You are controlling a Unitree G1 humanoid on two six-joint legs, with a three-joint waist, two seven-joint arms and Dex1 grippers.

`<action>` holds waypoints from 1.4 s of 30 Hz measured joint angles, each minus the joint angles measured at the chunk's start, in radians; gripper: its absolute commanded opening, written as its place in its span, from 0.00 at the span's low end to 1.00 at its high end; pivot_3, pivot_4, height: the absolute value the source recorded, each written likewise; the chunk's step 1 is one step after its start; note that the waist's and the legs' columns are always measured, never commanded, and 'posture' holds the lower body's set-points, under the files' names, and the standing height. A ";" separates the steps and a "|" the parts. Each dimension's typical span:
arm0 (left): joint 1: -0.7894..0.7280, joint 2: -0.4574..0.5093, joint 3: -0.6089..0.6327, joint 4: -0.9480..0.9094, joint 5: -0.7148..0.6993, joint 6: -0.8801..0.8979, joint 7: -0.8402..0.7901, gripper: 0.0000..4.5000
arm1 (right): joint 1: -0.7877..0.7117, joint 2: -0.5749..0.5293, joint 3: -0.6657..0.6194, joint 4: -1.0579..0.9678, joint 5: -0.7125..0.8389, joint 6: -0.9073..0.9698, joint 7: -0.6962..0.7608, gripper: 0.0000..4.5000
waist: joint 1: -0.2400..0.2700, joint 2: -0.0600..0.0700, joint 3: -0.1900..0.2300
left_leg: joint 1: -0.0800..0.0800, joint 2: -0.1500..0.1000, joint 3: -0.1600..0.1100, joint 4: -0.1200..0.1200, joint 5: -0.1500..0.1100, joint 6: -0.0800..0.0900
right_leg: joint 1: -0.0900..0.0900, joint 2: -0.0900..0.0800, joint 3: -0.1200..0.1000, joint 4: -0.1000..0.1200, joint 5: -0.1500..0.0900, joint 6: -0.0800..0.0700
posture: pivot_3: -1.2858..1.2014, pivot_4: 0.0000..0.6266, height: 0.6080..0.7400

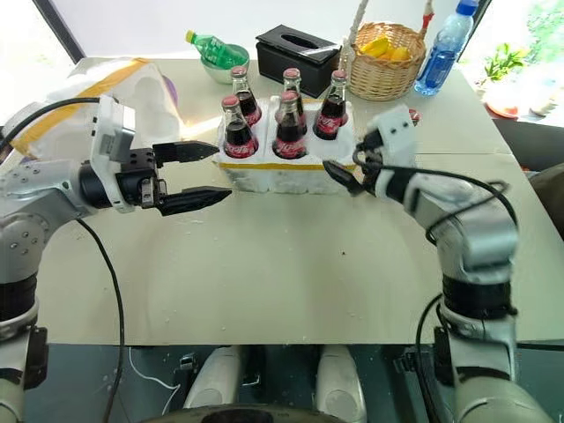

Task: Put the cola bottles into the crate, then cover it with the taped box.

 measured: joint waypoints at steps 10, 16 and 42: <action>-0.107 -0.081 -0.094 0.091 0.069 -0.058 -0.048 1.00 | 0.097 0.104 -0.150 0.044 -0.082 -0.042 -0.224 0.98 | 0.003 0.000 0.000 | 0.000 -0.001 0.000 0.001 0.000 0.000 | 0.000 0.000 0.001 0.000 0.000 0.000 | 0.52 0.24 1.00; -0.118 -0.094 -0.097 0.101 0.084 -0.058 -0.055 1.00 | -0.010 0.140 -0.101 0.277 -0.123 -0.213 -0.229 0.98 | -0.006 0.000 0.000 | 0.000 -0.001 0.000 0.001 0.000 0.000 | 0.000 0.000 0.001 0.000 0.000 0.000 | 0.52 0.24 1.00; -0.024 -0.027 -0.008 0.008 0.053 -0.011 0.042 1.00 | -0.416 0.104 0.031 0.468 0.006 -0.431 -0.022 0.62 | -0.020 0.008 0.004 | -0.001 0.001 0.000 0.000 0.000 0.000 | -0.002 0.002 0.002 0.002 0.000 -0.001 | 0.52 0.24 1.00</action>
